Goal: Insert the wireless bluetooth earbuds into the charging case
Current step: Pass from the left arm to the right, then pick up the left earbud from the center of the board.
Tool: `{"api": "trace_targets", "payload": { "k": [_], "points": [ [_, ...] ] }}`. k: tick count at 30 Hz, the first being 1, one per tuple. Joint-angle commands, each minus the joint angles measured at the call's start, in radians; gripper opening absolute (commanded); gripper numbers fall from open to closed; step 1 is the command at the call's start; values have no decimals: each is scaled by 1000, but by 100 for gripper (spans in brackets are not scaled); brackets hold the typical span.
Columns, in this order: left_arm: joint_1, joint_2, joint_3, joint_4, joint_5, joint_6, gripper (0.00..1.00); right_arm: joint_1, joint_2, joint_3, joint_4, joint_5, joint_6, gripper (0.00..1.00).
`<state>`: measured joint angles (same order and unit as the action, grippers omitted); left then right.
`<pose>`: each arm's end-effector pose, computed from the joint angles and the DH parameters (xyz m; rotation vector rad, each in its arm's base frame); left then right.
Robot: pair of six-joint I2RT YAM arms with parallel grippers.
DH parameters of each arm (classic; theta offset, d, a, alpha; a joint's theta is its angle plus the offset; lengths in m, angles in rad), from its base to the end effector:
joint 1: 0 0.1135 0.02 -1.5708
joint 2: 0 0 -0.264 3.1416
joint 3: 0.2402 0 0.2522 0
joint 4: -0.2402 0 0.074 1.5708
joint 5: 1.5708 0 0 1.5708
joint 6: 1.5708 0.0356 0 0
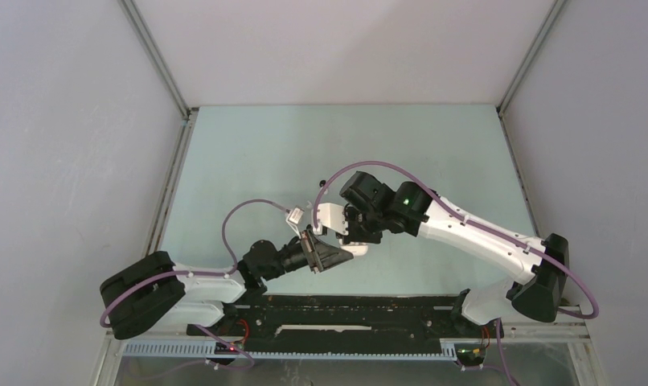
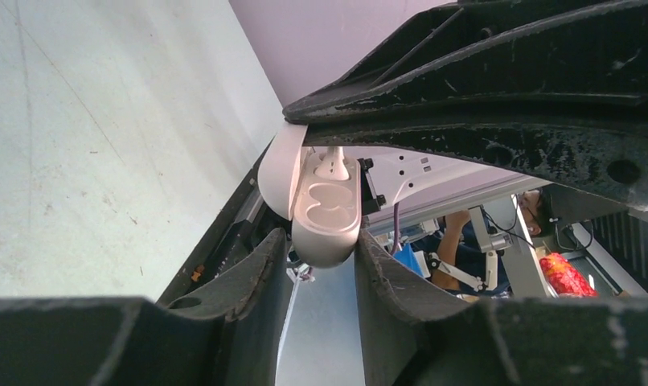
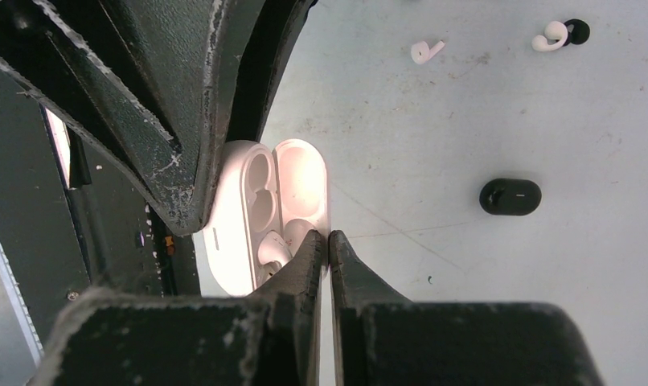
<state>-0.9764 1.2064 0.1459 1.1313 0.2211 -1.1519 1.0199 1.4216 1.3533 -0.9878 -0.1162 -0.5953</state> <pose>0.1091 -0.1754 0.1834 0.0562 1.8219 -1.7963 0.1447 0.2434 0.3225 -1.9408 1.8004 0.2973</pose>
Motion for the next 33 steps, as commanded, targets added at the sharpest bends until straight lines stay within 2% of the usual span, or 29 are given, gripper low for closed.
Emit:
{"api": "trace_targets", "payload": {
  "k": [1, 6, 10, 13, 16, 19, 21, 27, 33],
  "points": [
    [5, -18, 13, 60, -1, 17, 37, 7, -15, 4, 26, 2, -8, 5],
    [5, -39, 0, 61, -2, 54, 26, 8, -11, 5, 27, -2, -6, 6],
    [6, -31, 3, 60, 7, 87, 9, 8, -8, 5, 30, 1, -4, 7],
    [2, -27, -1, 72, 23, 167, 0, 8, -13, 5, 36, 8, 7, 17],
    [-17, -40, -36, 109, 4, 312, 0, -14, -32, 32, 23, -22, 24, 30],
    [-40, -48, -65, 116, -5, 460, 0, -86, -45, 103, -49, -239, 41, 45],
    [-58, -46, -81, 118, -8, 554, 0, -140, -53, 144, -91, -371, 51, 50],
    [-103, -30, -128, 180, 23, 734, 0, -295, -90, 156, -117, -649, 59, 53],
    [-191, -177, -196, 172, -37, 924, 0, -451, -122, 72, -42, -807, 69, 52]
  ]
}}
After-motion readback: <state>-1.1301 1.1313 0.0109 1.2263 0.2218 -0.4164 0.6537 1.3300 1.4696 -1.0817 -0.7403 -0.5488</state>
